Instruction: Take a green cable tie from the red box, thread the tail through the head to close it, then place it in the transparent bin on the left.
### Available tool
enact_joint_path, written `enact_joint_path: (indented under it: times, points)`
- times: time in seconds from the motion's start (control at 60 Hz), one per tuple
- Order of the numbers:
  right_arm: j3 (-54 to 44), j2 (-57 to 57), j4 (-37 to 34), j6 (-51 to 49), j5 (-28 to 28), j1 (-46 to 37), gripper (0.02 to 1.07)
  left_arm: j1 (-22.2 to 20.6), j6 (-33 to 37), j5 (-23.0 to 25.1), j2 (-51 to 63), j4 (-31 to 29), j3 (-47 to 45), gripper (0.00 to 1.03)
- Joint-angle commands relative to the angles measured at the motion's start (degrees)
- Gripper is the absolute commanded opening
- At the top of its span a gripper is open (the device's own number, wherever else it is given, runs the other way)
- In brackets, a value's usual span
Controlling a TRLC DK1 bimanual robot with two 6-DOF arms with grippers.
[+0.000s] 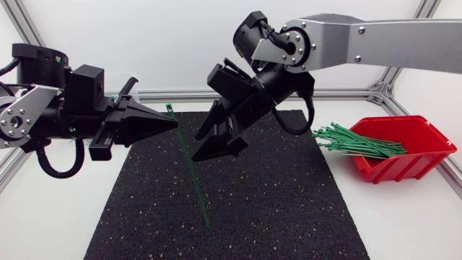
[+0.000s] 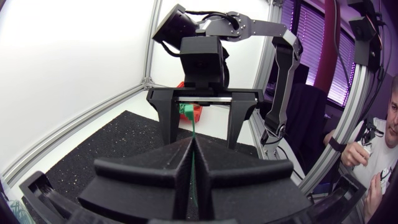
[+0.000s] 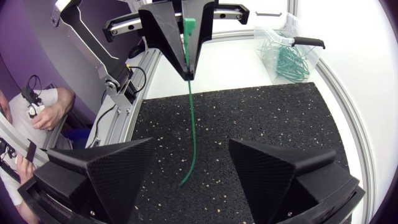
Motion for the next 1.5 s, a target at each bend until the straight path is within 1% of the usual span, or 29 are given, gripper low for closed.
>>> enact_joint_path:
  times: [0.0, 0.05, 0.1, 0.167, 0.267, 0.283, 0.55, 0.717, 0.85, 0.917, 1.0, 1.1, 1.217, 1.317, 1.383, 1.45, 1.483]
  points:
    - [-0.91, 0.61, 1.67, 2.81, -1.31, 0.75, 0.86, -0.47, -1.43, 1.5, 1.25, -0.35, 0.3, 0.04]
    - [-0.82, 0.88, 3.34, 4.4, -2.1, 0.84, 0.79, -0.38, -1.79, 1.85, 1.34, -0.35, 0.3, 0.04]
    - [-0.56, 0.96, 4.66, 5.8, -2.28, 0.75, 0.75, -0.38, -2.14, 2.2, 1.34, -0.35, 0.3, 0.04]
    - [-0.03, 1.14, 4.93, 6.42, -3.33, 0.75, 0.74, -0.2, -2.4, 3.17, 1.52, -0.35, 0.3, 0.04]
    - [-0.12, 1.58, 5.63, 7.82, -5.62, 0.57, 0.61, -0.2, -3.98, 4.22, 2.22, -0.35, 0.39, 0.04]
    - [-0.3, 1.58, 5.98, 8.35, -5.97, 0.4, 0.61, -0.29, -4.51, 5.1, 2.39, -0.35, 0.48, 0.04]
    - [-2.93, -1.41, 6.68, 11.25, -7.82, -1.01, 0.61, -2.31, -10.57, 5.45, 2.31, 0.0, 0.92, 0.04]
    - [-3.11, -3.08, 5.45, 12.39, -10.45, -2.33, 0.61, -2.05, -13.56, 7.21, 2.39, 0.26, 1.79, 0.04]
    - [-3.46, -5.72, 4.31, 14.59, -12.74, -2.42, 0.61, -1.43, -18.31, 7.47, 2.39, 0.35, 3.82, 0.04]
    - [-4.16, -7.3, 4.31, 16.0, -13.0, -2.5, 0.61, -0.99, -21.12, 7.56, 1.87, 0.35, 4.96, 0.04]
    - [-5.57, -8.88, 4.49, 17.84, -13.62, -2.77, 0.61, -0.47, -22.79, 7.47, 1.6, 0.53, 5.31, 0.04]
    - [-7.06, -10.99, 4.84, 19.95, -14.14, -3.03, 0.61, -1.08, -24.02, 7.47, 0.9, 0.53, 4.87, 0.04]
    - [-9.79, -13.01, 6.33, 22.76, -14.06, -3.03, 0.61, -2.66, -25.69, 7.47, -0.59, 0.53, 3.82, 0.04]
    - [-13.3, -15.21, 10.55, 26.37, -13.62, -3.38, 0.6, -4.25, -26.75, 7.47, -2.62, 0.53, 2.32, 0.04]
    - [-14.62, -16.17, 11.69, 26.72, -13.26, -3.73, 0.6, -5.04, -27.45, 7.47, -4.02, 0.53, 1.53, 0.04]
    - [-15.33, -16.44, 12.57, 26.81, -13.35, -3.91, 0.57, -5.56, -27.89, 7.38, -5.52, 0.7, 0.3, 0.04]
    - [-15.5, -16.44, 13.01, 27.07, -13.35, -3.91, 0.57, -5.65, -28.24, 7.3, -5.78, 1.23, -0.23, 0.04]
